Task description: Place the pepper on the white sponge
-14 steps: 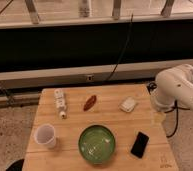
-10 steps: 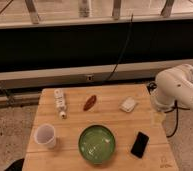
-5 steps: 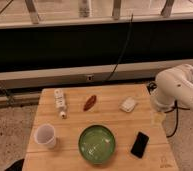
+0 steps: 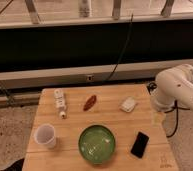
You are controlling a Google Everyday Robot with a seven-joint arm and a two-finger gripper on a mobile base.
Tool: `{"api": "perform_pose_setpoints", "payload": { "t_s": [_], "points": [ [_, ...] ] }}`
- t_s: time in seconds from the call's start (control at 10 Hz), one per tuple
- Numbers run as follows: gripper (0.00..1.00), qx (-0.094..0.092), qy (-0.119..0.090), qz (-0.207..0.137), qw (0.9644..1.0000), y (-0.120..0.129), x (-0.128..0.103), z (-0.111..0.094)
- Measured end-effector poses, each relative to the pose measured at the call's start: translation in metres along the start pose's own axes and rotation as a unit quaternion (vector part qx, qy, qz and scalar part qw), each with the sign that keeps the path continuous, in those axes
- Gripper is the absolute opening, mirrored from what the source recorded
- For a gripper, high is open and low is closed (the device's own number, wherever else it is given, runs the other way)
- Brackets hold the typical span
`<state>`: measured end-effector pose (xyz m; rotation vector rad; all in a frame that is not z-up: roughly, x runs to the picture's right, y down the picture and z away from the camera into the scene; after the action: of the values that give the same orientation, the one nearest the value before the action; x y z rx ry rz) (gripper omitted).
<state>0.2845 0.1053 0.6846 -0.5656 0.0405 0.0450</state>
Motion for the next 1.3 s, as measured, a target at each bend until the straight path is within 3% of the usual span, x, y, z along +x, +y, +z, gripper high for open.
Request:
{"api": "perform_pose_setpoints", "payload": {
  "t_s": [0.2,0.5,0.7,1.1,1.3],
  "points": [
    [0.80,0.003,0.004,-0.010,0.9999,-0.006,-0.007,0.000],
    [0.80,0.012,0.014,-0.043,0.9989,-0.032,-0.045,0.001],
    [0.80,0.015,0.021,-0.061,0.9978,-0.038,-0.053,0.001],
    [0.80,0.024,0.030,-0.104,0.9939,-0.054,-0.085,0.002],
    [0.80,0.027,0.035,-0.136,0.9897,-0.062,-0.103,0.002]
  ]
}}
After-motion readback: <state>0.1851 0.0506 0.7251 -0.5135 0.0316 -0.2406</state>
